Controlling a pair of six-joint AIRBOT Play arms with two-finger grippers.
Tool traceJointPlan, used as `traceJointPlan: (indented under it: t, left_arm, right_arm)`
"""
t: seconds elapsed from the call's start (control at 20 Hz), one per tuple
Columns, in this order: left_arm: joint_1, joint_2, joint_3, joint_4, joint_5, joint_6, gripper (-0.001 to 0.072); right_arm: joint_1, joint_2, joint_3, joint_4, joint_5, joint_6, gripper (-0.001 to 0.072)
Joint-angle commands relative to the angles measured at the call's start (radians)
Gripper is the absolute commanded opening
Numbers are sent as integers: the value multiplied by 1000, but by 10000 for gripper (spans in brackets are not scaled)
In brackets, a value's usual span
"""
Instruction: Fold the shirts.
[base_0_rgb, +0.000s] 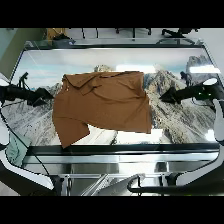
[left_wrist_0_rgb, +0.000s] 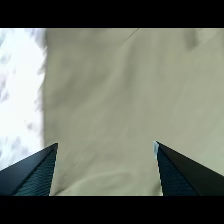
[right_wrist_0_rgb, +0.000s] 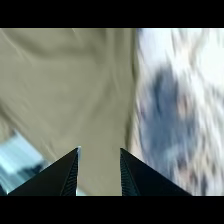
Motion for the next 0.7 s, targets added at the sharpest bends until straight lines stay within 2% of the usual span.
traceJointPlan:
  t: [0.0, 0.2, 0.3, 0.35, 0.4, 0.45, 0.55, 0.6, 0.65]
  left_arm:
    - [18, -24, -109, 18, 52, 31, 669]
    - [-6, -88, -115, 19, 49, 40, 669]
    - [-18, -100, -115, 18, 29, 40, 669]
    - [-21, -100, -115, 16, 21, 40, 667]
    - [-30, -100, -115, 10, 8, 40, 606]
    - [-36, -100, -115, 11, -10, 44, 415]
    - [-47, -100, -115, 11, -37, 55, 128]
    - [-52, -100, -115, 12, -44, 57, 23]
    - [-52, -100, -115, 11, -48, 58, 23]
  right_arm:
    - [-8, 105, -184, -90, -3, 18, 302]
    - [-7, 171, -322, -89, -19, 18, 305]
    - [-2, 182, -375, -88, -40, 18, 394]
    - [6, 181, -395, -88, -48, 17, 394]
    - [22, 181, -417, -88, -70, 13, 394]
    - [44, 181, -442, -88, -101, 13, 394]
    - [105, 167, -480, -88, -164, 6, 396]
    - [136, 155, -489, -88, -180, 6, 396]
    - [165, 140, -493, -88, -192, 6, 396]
